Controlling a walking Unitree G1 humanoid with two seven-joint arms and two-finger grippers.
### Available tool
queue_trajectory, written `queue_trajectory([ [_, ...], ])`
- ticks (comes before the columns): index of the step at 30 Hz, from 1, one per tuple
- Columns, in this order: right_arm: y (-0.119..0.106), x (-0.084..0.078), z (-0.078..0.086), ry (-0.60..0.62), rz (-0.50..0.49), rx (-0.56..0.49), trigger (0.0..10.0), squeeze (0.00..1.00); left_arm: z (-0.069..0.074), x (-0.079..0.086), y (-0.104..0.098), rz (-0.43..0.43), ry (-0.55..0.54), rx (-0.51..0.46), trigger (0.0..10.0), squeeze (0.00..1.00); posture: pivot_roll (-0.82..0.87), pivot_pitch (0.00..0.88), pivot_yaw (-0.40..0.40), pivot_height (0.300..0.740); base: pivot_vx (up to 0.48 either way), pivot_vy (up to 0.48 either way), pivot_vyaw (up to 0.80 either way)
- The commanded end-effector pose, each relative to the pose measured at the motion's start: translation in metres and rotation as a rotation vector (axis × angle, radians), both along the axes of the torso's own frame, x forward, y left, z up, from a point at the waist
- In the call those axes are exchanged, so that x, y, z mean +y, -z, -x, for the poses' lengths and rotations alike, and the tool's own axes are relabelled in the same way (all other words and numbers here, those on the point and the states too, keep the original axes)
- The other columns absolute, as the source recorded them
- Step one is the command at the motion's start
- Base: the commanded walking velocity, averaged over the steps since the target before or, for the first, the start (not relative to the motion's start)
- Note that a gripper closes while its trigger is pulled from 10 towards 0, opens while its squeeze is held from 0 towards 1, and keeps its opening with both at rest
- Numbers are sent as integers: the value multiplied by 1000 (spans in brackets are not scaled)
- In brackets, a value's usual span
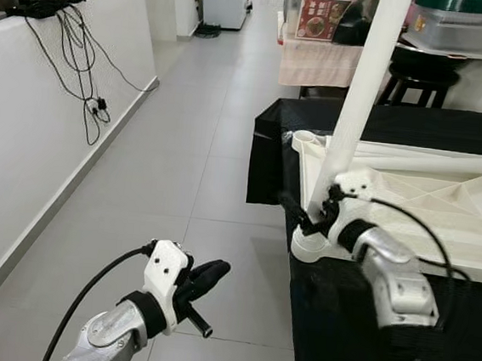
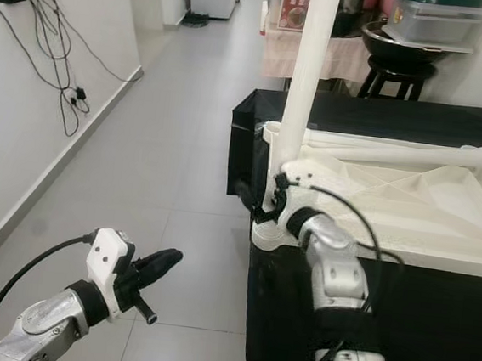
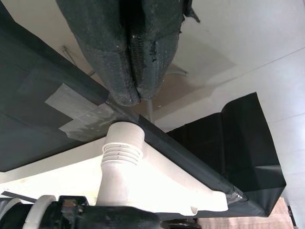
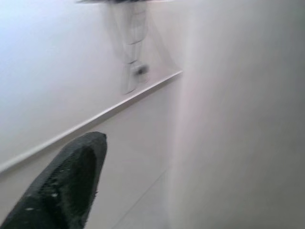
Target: Building children table
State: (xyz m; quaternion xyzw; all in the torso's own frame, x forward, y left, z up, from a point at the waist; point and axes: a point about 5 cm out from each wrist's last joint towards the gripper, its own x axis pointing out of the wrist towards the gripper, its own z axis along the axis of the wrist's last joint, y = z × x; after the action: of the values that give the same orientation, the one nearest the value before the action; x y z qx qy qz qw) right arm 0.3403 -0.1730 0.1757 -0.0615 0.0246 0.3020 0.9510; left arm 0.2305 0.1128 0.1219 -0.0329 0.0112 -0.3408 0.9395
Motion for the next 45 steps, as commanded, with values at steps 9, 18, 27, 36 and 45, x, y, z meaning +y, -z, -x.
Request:
queue_trajectory([
  [9,-9,12,-15,-295,20,11,4941,0,0,-1,5,-3,-11,12,0,0,16,0,-7,740,0,0,0],
  [18,-4,8,-21,-330,7,52,0,0,-1,-2,5,-2,-26,7,10000,0,11,0,-16,740,0,0,0],
  [27,16,8,-8,-82,-11,76,0,0,0,0,3,8,-33,7,10000,0,5,0,-22,740,0,0,0],
  [36,50,14,30,525,-40,115,0,0,0,4,3,24,-33,11,0,0,2,0,-21,740,0,0,0],
  [45,37,13,9,592,-37,75,6980,0,-1,6,3,8,-59,11,10000,0,7,0,-15,740,0,0,0],
])
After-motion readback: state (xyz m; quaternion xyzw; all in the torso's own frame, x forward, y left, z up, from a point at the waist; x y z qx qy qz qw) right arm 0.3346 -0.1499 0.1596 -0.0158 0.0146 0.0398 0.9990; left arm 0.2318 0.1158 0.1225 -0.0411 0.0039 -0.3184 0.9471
